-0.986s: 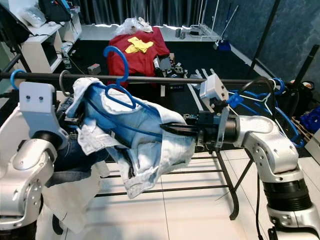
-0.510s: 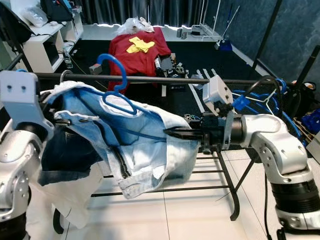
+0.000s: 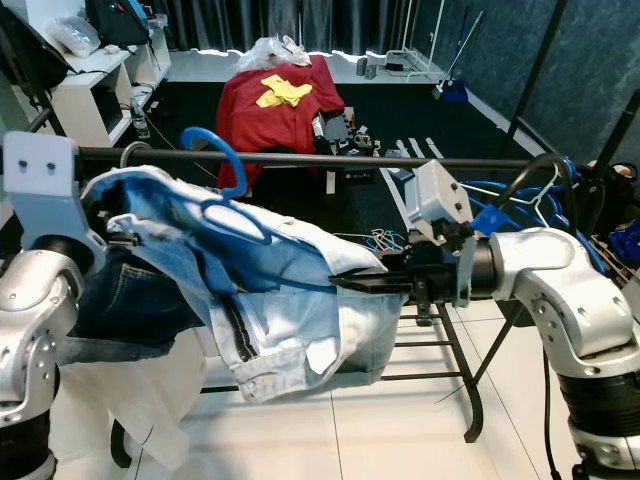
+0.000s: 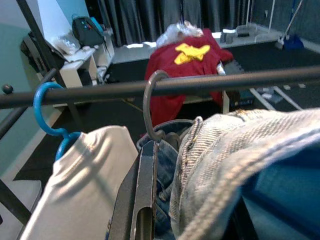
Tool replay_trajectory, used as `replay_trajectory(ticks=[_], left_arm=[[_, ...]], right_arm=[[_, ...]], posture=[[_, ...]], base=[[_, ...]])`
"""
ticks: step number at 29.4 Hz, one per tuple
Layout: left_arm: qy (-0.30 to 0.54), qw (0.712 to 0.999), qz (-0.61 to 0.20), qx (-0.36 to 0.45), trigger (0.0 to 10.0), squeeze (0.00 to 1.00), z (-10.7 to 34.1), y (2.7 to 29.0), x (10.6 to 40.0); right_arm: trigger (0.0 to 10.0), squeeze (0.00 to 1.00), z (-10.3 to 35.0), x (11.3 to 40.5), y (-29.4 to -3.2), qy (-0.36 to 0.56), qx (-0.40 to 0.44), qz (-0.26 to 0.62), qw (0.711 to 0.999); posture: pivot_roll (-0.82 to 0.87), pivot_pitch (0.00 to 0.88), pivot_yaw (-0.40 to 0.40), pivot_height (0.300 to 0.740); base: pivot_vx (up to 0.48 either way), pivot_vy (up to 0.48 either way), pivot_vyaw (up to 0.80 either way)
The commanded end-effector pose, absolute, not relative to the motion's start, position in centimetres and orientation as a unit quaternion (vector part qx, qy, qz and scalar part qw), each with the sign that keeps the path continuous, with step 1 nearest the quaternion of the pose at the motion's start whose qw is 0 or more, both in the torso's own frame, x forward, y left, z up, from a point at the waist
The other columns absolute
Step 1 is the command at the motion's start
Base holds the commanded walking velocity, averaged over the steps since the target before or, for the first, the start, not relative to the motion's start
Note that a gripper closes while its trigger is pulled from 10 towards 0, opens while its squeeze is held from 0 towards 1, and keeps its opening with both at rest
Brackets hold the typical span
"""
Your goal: Hang hanger
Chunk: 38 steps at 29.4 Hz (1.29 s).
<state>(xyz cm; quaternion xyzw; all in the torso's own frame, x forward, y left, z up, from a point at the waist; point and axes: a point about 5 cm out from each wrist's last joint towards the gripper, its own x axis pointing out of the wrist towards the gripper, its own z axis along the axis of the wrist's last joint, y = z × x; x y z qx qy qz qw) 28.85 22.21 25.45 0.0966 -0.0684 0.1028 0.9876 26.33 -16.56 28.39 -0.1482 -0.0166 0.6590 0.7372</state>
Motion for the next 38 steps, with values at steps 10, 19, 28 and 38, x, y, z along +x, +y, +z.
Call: replay_trajectory(ticks=[10, 19, 28, 38], left_arm=[[-0.018, 0.988, 0.094, 0.118, 9.7, 0.0, 24.4, 22.3, 29.5], [0.008, 0.988, 0.113, 0.102, 10.0, 0.0, 23.6, 23.3, 29.1], [0.012, 0.98, 0.189, 0.064, 10.0, 0.0, 23.3, 25.5, 28.6], [-0.108, 0.974, 0.197, 0.006, 10.0, 0.0, 26.4, 26.3, 29.1]], right_arm=[[10.0, 0.0, 31.8, 25.7, -17.7, -0.095, -0.143, 0.645, 0.745], [10.0, 0.0, 31.6, 26.1, -19.1, -0.085, -0.143, 0.624, 0.763], [10.0, 0.0, 31.3, 25.6, -20.3, -0.066, -0.126, 0.627, 0.766], [10.0, 0.0, 30.0, 24.4, -19.8, -0.034, -0.086, 0.679, 0.728]], posture=[[-0.11, 0.0, 0.004, 0.74], [-0.1, 0.0, 0.0, 0.74], [-0.1, 0.0, -0.003, 0.74], [-0.1, 0.0, -0.008, 0.74]], base=[[0.0, 0.0, 0.0], [0.0, 0.0, 0.0], [0.0, 0.0, 0.0], [0.0, 0.0, 0.0]])
